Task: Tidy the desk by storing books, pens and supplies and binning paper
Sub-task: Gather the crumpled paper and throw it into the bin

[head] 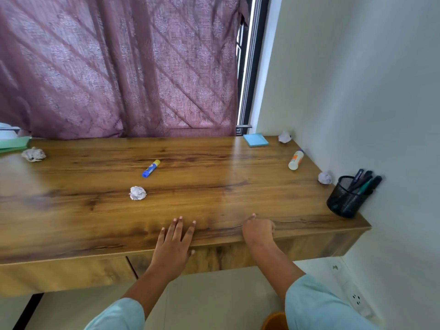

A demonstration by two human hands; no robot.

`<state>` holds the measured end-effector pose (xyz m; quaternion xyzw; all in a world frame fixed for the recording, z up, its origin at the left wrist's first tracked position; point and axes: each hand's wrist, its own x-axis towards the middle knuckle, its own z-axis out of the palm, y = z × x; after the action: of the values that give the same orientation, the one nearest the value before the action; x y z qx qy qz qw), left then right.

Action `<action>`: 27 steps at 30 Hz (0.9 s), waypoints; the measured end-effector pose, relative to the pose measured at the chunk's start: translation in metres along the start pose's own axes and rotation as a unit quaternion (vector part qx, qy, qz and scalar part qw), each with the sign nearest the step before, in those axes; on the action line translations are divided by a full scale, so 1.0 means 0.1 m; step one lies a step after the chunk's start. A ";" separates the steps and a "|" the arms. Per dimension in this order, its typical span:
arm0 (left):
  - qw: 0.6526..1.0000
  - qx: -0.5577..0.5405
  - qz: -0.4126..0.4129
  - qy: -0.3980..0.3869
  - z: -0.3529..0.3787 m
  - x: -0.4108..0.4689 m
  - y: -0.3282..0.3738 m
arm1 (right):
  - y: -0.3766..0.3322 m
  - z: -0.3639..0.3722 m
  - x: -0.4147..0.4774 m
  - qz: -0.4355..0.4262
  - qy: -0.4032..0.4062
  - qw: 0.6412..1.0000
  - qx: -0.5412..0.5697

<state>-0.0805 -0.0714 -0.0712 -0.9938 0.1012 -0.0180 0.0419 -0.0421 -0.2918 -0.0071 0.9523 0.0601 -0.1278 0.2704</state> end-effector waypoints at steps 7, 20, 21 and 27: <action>0.993 -0.086 -0.030 -0.076 -0.12 0.03 0.05 | -0.07 -0.14 0.07 -0.035 -0.044 0.992 -0.109; 0.963 -0.196 -0.073 -0.173 -0.52 0.58 0.65 | 0.99 -0.22 0.58 -0.048 -0.037 0.934 0.351; 0.962 -0.207 -0.060 -0.166 -0.54 0.65 0.73 | 1.08 -0.18 0.63 -0.027 -0.025 0.935 0.353; 0.945 -0.307 0.006 -0.111 -0.74 1.06 1.10 | 1.67 0.06 1.04 0.122 -0.019 0.920 0.373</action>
<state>-0.0016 -0.2062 -0.0045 -0.9536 0.1021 0.1244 -0.2544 0.0875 -0.4320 0.0424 0.9815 -0.1136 -0.1253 -0.0894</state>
